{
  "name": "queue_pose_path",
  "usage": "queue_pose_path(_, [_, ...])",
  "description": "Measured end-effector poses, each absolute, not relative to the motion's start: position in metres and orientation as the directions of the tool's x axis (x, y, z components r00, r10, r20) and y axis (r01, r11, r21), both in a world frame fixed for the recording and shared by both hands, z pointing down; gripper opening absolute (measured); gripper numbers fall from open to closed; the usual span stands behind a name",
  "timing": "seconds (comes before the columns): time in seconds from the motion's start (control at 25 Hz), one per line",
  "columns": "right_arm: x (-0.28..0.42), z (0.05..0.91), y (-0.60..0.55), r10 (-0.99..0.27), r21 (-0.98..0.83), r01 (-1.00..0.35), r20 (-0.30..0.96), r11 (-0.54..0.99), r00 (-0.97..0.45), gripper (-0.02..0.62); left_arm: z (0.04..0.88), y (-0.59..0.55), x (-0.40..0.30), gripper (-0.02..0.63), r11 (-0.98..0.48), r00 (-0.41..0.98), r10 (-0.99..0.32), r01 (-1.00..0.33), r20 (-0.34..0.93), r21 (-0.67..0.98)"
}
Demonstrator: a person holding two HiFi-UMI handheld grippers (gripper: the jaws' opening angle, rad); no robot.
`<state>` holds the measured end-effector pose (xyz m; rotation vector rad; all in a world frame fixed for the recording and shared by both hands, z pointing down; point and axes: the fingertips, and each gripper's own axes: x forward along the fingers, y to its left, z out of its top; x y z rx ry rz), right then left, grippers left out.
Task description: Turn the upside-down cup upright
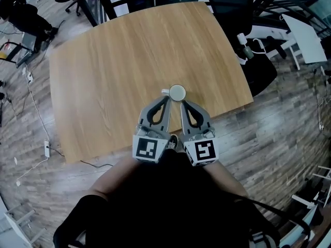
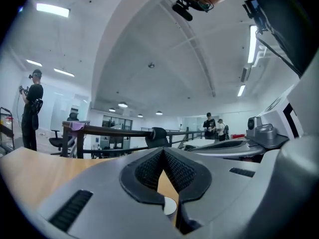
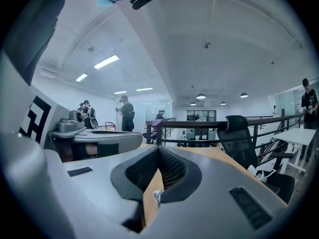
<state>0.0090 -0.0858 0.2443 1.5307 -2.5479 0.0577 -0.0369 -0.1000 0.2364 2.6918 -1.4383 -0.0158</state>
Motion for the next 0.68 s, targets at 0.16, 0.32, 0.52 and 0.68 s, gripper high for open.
queue_pose_path(0.16, [0.013, 0.228, -0.091, -0.886, 0.066, -0.888, 0.133, 0.456, -0.445, 0.012, 0.227, -0.100, -0.042, 0.008, -0.561, 0.565, -0.825, -0.823, 0.024, 0.087])
queue_pose_path(0.32, [0.015, 0.220, -0.091, -0.896, 0.058, -0.898, 0.122, 0.436, -0.427, 0.012, 0.222, -0.099, -0.040, 0.007, -0.573, 0.576, -0.817, -0.816, 0.025, 0.081])
queue_pose_path(0.52, [0.014, 0.215, -0.094, -0.903, 0.061, -0.905, 0.112, 0.422, -0.414, 0.012, 0.219, -0.101, -0.040, 0.008, -0.592, 0.594, -0.804, -0.804, 0.022, 0.058])
queue_pose_path(0.68, [0.012, 0.213, -0.094, -0.907, 0.063, -0.908, 0.108, 0.414, -0.406, 0.012, 0.218, -0.098, -0.040, 0.008, -0.612, 0.613, -0.790, -0.790, 0.022, 0.048])
